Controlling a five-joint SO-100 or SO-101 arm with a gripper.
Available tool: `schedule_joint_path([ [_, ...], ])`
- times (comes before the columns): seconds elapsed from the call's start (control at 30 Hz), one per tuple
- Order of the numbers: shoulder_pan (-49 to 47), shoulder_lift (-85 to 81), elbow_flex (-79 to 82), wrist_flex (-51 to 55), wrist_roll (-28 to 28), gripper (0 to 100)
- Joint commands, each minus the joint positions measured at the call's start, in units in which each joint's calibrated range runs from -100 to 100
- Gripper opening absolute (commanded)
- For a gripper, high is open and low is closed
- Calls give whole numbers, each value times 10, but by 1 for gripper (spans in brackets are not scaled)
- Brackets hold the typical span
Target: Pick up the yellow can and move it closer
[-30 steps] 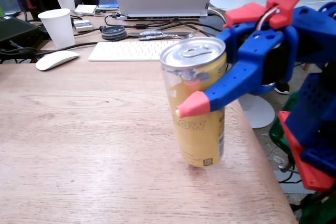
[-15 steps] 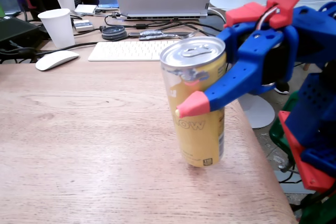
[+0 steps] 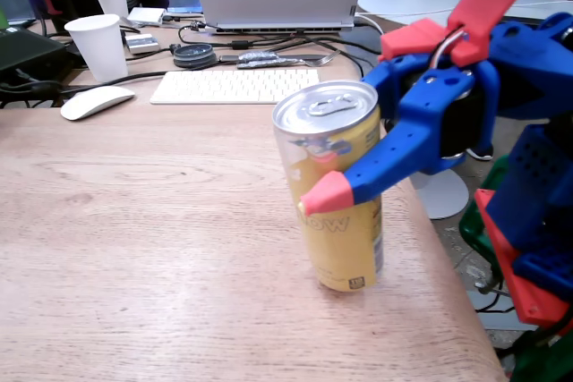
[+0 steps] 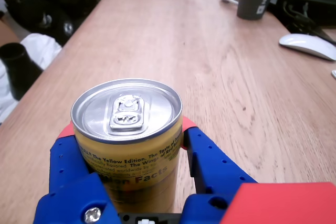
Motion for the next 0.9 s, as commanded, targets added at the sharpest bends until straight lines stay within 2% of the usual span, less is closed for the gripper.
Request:
schedule_joint_path([
  [0.0, 5, -23, -16, -5, -2, 22],
  [0.87, -10, -24, -14, -5, -3, 22],
])
